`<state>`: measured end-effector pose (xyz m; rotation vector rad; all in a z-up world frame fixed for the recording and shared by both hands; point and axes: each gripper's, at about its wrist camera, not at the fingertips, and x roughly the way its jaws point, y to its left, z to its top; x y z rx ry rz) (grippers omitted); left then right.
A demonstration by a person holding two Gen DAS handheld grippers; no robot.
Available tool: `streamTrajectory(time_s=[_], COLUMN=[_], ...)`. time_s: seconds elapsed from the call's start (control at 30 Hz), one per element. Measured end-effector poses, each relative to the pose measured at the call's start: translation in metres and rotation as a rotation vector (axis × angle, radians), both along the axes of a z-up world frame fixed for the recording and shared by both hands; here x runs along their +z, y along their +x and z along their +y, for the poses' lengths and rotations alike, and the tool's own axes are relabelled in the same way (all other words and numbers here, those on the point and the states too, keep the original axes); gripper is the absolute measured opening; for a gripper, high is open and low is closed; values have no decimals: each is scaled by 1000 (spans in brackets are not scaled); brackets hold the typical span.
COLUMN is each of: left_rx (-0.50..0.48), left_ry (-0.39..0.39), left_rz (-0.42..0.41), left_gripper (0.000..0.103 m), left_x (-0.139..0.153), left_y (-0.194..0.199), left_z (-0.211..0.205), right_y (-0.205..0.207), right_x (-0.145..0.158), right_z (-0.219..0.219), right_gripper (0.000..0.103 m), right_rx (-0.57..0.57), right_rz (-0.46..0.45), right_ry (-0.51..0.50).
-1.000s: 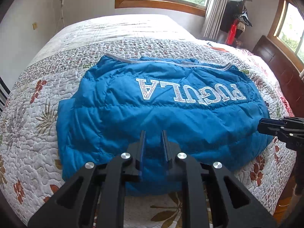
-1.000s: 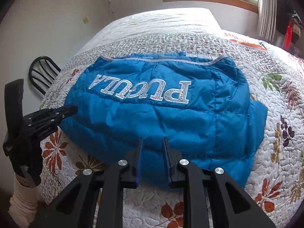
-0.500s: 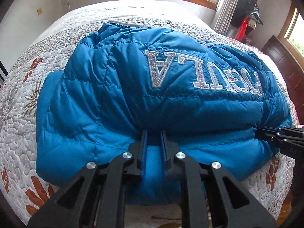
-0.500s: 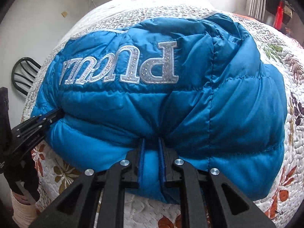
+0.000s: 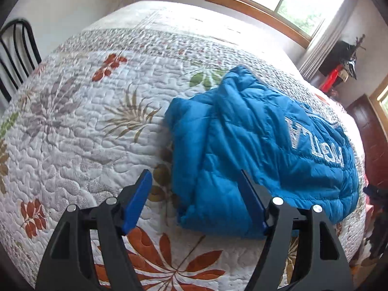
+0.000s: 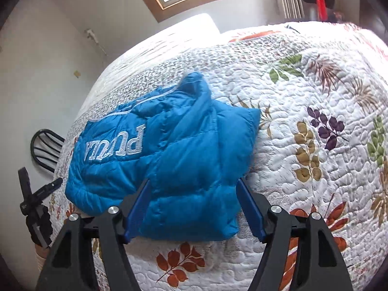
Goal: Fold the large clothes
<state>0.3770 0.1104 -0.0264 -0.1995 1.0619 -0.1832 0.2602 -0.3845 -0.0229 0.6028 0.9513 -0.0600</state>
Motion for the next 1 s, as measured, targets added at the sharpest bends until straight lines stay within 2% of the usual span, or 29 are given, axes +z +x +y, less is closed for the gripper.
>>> streamTrajectory(time_s=[0.13, 0.27, 0.53, 0.63, 0.67, 0.7, 0.73, 0.77, 0.8, 0.87, 1.0], left_rx=[8, -63, -103, -110, -115, -119, -122, -129, -133, -137, -140], left_ry=[-117, -223, -276, -271, -262, -255, -246, -236, -225, -214, -255], left_rz=[57, 68, 108, 122, 119, 112, 100, 85, 70, 38, -36], left_gripper=[70, 70, 72, 71, 61, 55, 40, 28, 24, 16, 13], left_x=[-21, -33, -51, -55, -55, -53, -51, -46, -41, -29, 4], left_y=[15, 24, 58, 67, 67, 68, 68, 65, 62, 55, 39], left_z=[19, 12, -10, -20, -24, -27, -29, -32, -34, -36, -32], right_y=[13, 24, 48, 58, 61, 63, 65, 66, 65, 61, 47], right_x=[-27, -48, -72, -78, -78, -78, -77, -76, -73, -61, -24], right_z=[-18, -23, -28, -26, -26, -24, -22, -21, -18, -13, 6], right_gripper=[77, 78, 82, 83, 81, 70, 62, 50, 38, 27, 20], right_rx=[-11, -15, 5, 15, 16, 20, 25, 32, 36, 49, 90], right_rz=[14, 22, 25, 20, 18, 16, 17, 15, 8, -9, -70], right_ry=[105, 174, 272, 305, 306, 301, 294, 297, 298, 284, 203])
